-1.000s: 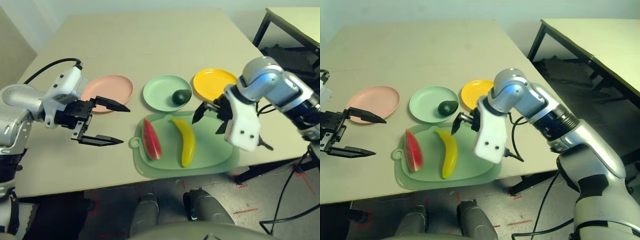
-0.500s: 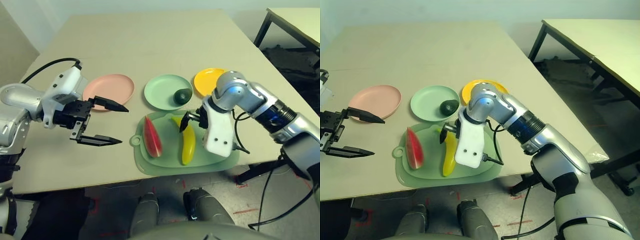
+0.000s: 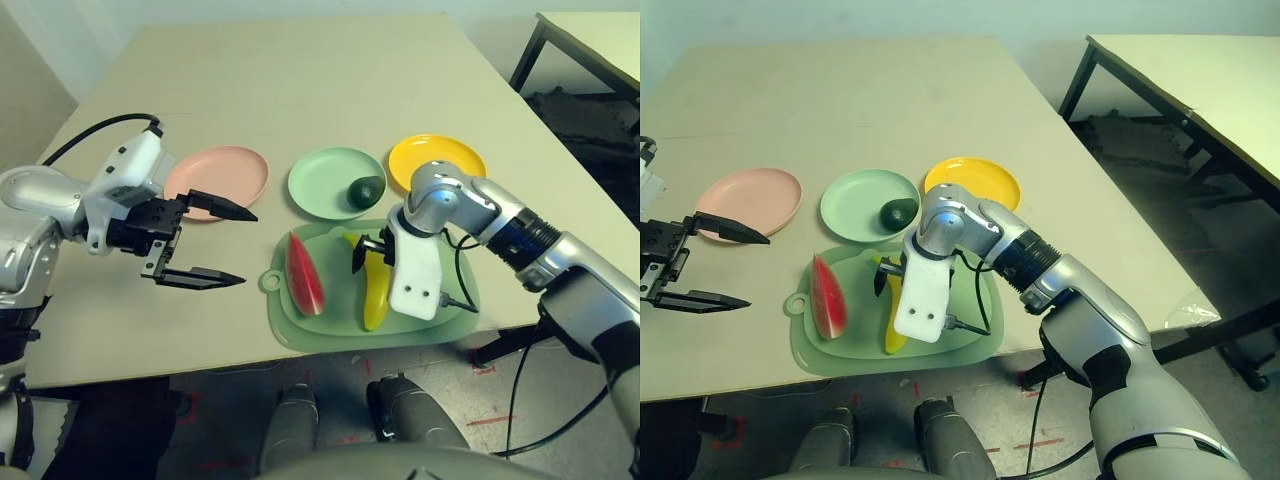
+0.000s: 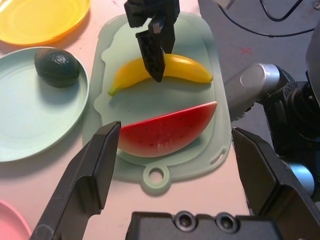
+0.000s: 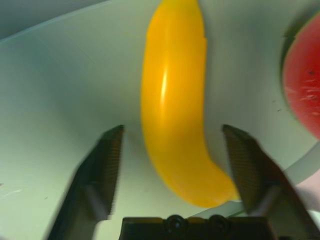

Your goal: Place the fruits into color-matched plates.

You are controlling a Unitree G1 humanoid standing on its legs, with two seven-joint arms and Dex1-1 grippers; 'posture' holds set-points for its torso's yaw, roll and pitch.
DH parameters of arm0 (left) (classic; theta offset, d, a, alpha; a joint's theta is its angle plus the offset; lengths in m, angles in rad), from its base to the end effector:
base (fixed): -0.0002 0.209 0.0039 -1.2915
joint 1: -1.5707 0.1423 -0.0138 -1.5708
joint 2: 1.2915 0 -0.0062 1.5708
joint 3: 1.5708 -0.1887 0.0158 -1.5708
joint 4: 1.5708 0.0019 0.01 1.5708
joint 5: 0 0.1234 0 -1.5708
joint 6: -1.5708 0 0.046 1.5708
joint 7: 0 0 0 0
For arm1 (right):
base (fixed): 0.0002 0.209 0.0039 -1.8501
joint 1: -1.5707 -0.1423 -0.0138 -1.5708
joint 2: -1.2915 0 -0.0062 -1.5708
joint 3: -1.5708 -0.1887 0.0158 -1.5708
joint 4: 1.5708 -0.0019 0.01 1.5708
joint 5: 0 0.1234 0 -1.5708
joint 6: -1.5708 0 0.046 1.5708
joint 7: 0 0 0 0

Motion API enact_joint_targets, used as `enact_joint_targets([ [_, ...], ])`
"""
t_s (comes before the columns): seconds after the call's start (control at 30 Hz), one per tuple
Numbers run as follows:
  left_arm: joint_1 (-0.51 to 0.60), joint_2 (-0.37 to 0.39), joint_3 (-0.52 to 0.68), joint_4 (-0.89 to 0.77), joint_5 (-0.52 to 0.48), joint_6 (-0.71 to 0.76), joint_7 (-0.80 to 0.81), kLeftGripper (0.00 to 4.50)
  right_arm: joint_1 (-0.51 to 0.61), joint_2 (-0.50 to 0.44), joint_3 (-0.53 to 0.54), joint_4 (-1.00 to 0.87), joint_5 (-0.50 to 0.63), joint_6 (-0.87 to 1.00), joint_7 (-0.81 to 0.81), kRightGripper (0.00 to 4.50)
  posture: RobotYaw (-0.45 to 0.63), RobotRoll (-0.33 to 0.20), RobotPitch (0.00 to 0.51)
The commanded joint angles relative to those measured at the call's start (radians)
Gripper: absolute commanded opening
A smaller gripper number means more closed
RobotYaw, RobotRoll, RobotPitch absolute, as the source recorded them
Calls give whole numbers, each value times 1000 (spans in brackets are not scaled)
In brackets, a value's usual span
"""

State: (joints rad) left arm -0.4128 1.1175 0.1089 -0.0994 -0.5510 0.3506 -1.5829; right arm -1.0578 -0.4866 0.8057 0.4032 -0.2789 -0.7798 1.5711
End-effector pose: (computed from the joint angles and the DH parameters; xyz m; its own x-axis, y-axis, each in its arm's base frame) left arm 0.2241 0.3017 0.2484 0.1401 -0.8532 -0.5024 0.9723 0.0226 0.2326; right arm 0.2885 -0.0789 0.1975 -0.0559 0.2682 -0.9617 -0.0945 -0.9603 -0.2623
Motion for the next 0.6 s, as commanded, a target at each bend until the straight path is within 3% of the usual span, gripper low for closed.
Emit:
enact_joint_targets([
  [0.03,-10,-4,-12,1,6,0,0,4500,14,-50,16,-12,-7,16,38,2721,-23,0,143],
  [0.13,-17,-7,-16,6,8,-3,0,4500,11,-112,37,-22,3,19,43,1696,-28,0,144],
  [0.33,-30,-19,-27,28,15,-3,5,4500,1,-174,32,-43,53,33,43,1678,-38,0,144],
  [0.6,-42,-34,-7,13,-2,130,128,4500,-82,-123,-105,74,52,134,-17,1678,-37,0,128],
])
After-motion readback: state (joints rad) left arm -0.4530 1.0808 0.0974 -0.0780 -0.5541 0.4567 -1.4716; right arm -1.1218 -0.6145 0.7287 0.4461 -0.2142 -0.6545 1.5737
